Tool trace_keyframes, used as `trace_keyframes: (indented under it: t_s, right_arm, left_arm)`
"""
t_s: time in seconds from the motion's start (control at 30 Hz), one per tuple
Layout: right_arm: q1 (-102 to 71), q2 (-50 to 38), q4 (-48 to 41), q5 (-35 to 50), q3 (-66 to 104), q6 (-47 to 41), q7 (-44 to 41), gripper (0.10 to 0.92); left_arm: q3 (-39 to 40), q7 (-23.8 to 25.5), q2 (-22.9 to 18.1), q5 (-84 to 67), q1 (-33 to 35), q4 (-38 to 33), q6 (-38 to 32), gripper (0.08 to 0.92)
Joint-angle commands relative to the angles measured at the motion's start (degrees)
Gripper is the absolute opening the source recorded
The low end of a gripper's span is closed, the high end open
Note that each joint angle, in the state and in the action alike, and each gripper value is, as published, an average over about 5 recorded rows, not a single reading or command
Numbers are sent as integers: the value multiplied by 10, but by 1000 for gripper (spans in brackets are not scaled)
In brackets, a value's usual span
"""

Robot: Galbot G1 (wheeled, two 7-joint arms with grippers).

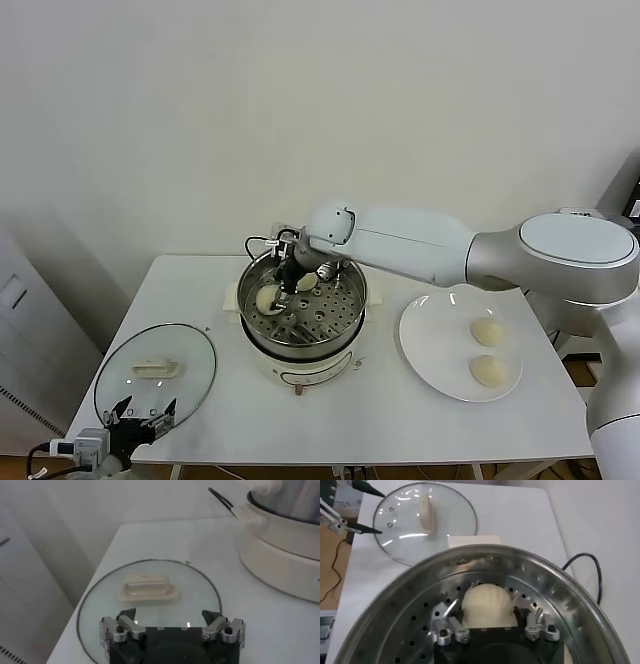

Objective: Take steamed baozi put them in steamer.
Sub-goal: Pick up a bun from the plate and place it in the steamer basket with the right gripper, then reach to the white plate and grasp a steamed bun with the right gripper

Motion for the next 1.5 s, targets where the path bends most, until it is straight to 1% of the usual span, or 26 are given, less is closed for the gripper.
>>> trace_keyframes:
  t_s: [0.03, 0.2, 0.33, 0.47, 0.6, 0.83, 1.1, 1.5]
  right_arm:
    - [82, -76, 34, -2, -22, 14, -75, 817]
    - [201, -210, 104, -27, -109, 49, -161, 823]
    - [237, -309, 143, -89, -169, 81, -214, 823]
    - [229, -389, 149, -167, -187, 115, -258, 823]
    - [186, -434, 139, -221, -164, 142, -281, 823]
    - [61, -460, 106, -315, -73, 189, -306, 823]
    - [-85, -459, 60, -433, 50, 238, -329, 823]
    - [-224, -423, -1, -508, 166, 271, -327, 823]
  left_arm:
    - [0, 1, 2, 0, 1, 0, 0, 823]
    - [4, 1, 5, 0, -3, -1, 0, 823]
    - [4, 1, 5, -1, -5, -4, 1, 823]
    - [4, 1, 6, -1, -4, -7, 2, 823]
    - [4, 0, 7, -1, -3, -8, 3, 823]
    - [3, 0, 7, 0, -3, -10, 3, 823]
    - [4, 0, 7, 0, -3, -10, 5, 823]
    - [6, 0, 8, 1, -5, -7, 5, 823]
